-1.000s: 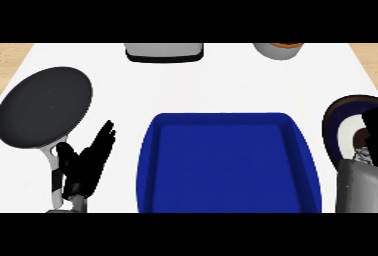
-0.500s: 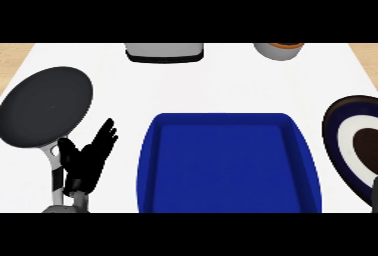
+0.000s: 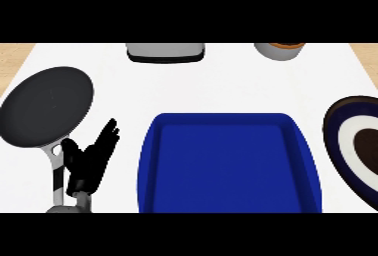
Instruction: Pick the cupcake from the tray and place it in the plate
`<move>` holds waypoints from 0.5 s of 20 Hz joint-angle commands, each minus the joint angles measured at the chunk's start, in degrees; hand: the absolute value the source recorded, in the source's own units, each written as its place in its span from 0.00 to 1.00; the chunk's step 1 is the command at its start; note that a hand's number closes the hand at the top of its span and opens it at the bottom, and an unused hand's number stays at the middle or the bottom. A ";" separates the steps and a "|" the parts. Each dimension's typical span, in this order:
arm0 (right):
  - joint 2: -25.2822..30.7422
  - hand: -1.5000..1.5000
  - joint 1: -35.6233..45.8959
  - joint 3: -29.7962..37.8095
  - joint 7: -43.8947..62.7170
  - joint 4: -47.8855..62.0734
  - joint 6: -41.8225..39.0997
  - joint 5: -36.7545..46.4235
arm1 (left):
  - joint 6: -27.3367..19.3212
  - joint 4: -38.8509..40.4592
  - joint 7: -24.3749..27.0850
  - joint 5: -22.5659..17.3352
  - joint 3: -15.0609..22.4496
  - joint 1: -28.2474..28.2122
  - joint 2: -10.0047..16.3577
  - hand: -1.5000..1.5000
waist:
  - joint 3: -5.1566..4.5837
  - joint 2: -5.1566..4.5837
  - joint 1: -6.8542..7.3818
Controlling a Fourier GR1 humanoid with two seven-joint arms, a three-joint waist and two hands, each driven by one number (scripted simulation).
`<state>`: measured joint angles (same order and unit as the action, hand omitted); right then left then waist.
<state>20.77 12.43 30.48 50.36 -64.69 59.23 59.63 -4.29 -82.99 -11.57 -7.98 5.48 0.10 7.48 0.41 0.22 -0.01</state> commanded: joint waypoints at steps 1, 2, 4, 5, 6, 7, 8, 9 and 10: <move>2.00 0.00 -2.98 -4.23 -12.68 3.10 7.40 -15.87 | 0.23 -2.09 -1.64 -0.66 -0.05 -2.60 0.25 0.50 | -0.11 -0.18 0.42; 3.91 0.00 -0.96 -3.92 -13.90 1.87 7.03 -18.11 | -0.75 -2.20 -2.24 1.03 1.57 -3.09 -0.33 0.50 | -0.06 -0.16 0.48; 2.51 0.00 -2.40 -5.01 -18.62 -2.41 11.44 -20.51 | 0.10 0.49 -2.75 -0.48 -0.85 0.84 0.50 0.50 | -0.12 -0.19 -0.40; 2.59 0.00 -3.10 -4.73 -21.20 -1.93 13.93 -22.68 | 0.47 0.03 -1.28 -0.21 -0.27 -1.73 0.41 0.50 | -0.07 -0.21 -0.05; 2.08 0.00 -1.90 -4.54 -22.18 -3.20 15.93 -22.97 | 0.27 1.40 -0.69 0.51 -0.08 0.47 0.08 0.50 | -0.11 -0.28 -0.28; 1.34 0.00 -3.88 -4.19 -23.91 -5.36 17.81 -25.20 | 0.04 2.36 0.53 0.01 -1.49 -0.41 0.35 0.50 | -0.09 -0.21 -0.62; 1.93 0.00 -3.16 -3.87 -25.34 -4.60 17.86 -28.17 | 1.16 -1.06 -2.60 -0.67 -0.36 -1.90 1.01 0.50 | -0.05 -0.15 0.08; 1.08 0.00 -6.20 -4.31 -26.90 -9.30 17.91 -30.35 | 0.76 0.87 -0.13 -0.43 -0.66 -1.80 0.02 0.50 | -0.16 -0.04 -0.73; 1.89 0.00 -6.39 -3.35 -27.23 -10.54 17.27 -32.52 | 0.71 -0.57 -1.11 0.13 -0.21 -2.49 0.58 0.50 | -0.19 -0.01 -0.54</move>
<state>22.60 8.29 27.00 27.37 -70.33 70.27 34.81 -3.80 -83.88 -12.00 -8.14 4.92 -0.79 7.93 0.43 0.28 -0.31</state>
